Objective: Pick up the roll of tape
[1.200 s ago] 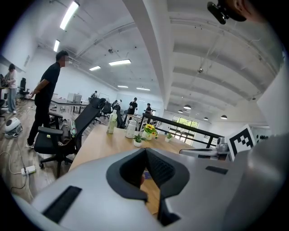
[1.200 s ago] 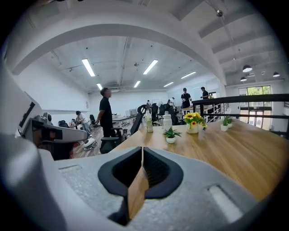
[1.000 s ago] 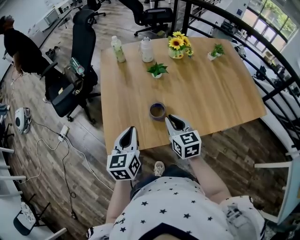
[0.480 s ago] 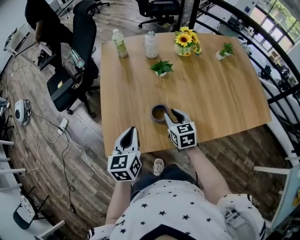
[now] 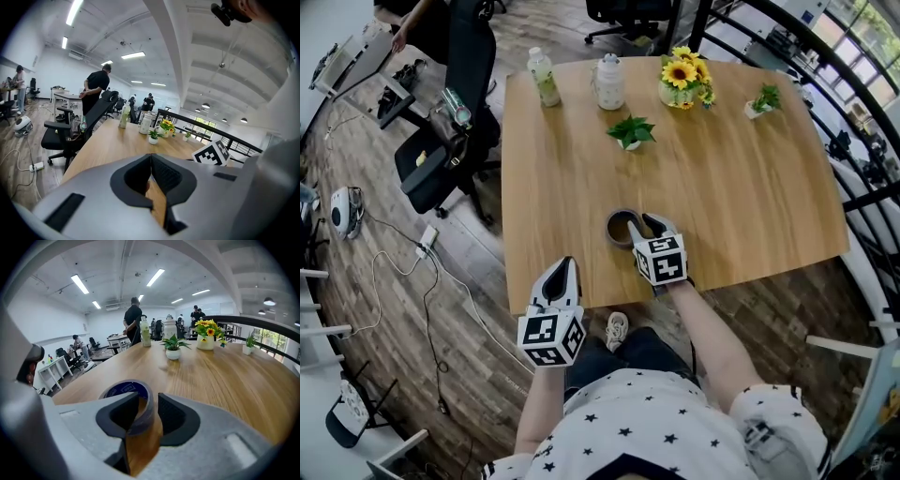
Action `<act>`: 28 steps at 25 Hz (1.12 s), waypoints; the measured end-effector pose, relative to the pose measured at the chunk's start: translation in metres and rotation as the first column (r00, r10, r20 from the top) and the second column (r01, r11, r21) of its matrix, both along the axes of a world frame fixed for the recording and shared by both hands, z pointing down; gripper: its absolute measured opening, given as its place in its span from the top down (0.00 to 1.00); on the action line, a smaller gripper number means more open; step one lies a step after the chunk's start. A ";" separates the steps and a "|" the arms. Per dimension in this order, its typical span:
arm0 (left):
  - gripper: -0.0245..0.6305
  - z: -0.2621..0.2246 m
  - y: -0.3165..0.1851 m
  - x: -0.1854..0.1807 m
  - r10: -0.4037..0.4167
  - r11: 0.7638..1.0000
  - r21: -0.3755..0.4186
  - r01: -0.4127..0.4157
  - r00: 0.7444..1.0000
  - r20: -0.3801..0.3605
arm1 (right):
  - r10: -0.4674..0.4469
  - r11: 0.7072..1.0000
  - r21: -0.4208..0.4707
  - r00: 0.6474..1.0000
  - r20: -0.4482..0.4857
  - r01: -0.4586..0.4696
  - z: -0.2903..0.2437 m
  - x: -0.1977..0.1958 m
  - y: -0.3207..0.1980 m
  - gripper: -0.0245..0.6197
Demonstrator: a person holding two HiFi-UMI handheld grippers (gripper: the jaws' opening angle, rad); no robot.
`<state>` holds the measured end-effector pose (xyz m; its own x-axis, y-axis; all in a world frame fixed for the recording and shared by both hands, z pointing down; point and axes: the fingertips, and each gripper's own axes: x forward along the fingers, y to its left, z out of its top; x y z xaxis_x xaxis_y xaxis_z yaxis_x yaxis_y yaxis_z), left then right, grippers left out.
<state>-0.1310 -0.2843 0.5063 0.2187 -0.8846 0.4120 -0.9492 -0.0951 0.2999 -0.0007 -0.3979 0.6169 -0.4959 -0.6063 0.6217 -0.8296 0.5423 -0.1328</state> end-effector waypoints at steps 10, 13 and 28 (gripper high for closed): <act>0.96 0.001 0.000 0.003 0.000 1.000 -0.010 0.000 1.000 0.007 | 0.018 1.000 -0.024 0.999 -0.026 -0.019 0.006 -0.003 -0.008 0.84; 0.96 -0.004 -0.002 0.002 0.000 1.000 0.000 0.000 1.000 0.009 | 0.018 1.000 -0.014 0.998 -0.054 -0.018 0.005 -0.002 -0.011 0.86; 0.96 -0.026 0.011 0.002 0.007 0.998 0.066 -0.008 1.000 0.019 | 0.042 0.994 0.103 0.999 -0.004 -0.041 -0.049 0.010 0.010 0.87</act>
